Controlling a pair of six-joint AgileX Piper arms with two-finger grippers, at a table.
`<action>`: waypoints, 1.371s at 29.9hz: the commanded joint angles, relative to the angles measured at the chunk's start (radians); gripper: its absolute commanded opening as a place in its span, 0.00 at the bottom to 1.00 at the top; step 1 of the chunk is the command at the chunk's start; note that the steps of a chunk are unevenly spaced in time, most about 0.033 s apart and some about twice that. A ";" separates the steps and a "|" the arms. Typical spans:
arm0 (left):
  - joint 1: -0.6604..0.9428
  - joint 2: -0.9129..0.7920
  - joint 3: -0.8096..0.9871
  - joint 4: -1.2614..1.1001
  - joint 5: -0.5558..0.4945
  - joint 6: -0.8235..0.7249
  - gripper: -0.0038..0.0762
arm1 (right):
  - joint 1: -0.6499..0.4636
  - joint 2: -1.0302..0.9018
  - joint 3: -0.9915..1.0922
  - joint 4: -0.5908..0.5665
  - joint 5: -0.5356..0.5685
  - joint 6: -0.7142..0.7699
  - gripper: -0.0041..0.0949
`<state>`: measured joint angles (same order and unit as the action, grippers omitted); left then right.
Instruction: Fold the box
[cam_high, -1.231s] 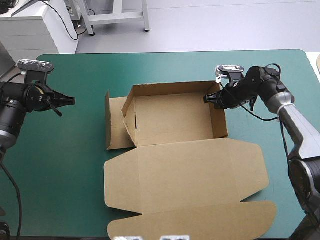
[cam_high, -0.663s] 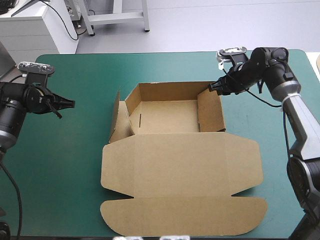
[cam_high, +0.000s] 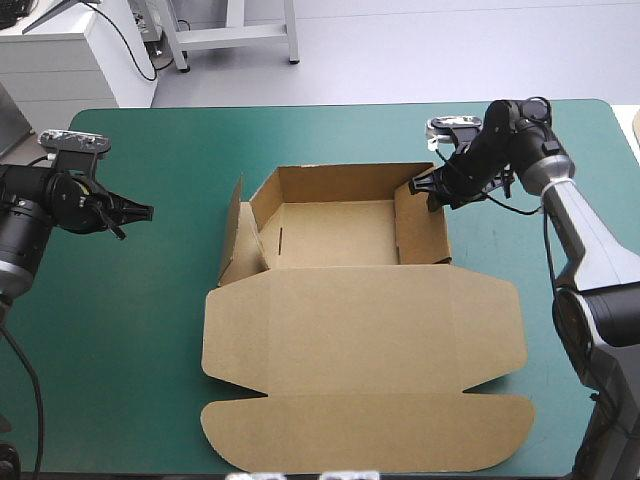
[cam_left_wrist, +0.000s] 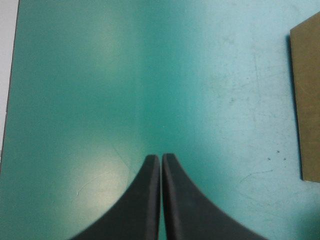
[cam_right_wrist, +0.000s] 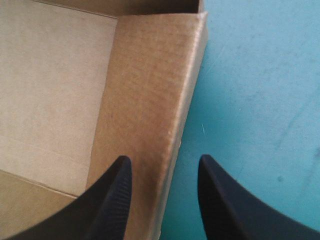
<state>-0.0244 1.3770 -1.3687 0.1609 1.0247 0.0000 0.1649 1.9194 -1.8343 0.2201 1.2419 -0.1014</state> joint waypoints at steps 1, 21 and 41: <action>0.000 -0.035 -0.034 0.005 -0.032 0.000 0.04 | -0.002 -0.003 -0.033 0.037 0.001 0.022 0.43; 0.000 0.000 -0.034 -0.012 -0.062 -0.031 0.04 | -0.004 -0.016 -0.033 0.089 -0.051 0.044 0.02; 0.000 0.082 -0.034 -0.976 -0.237 0.338 0.04 | -0.211 -0.333 -0.033 0.290 -0.018 -0.067 0.02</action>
<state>-0.0236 1.4970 -1.3691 -0.5716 0.8365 0.1968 -0.0281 1.6529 -1.8343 0.4338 1.2448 -0.1575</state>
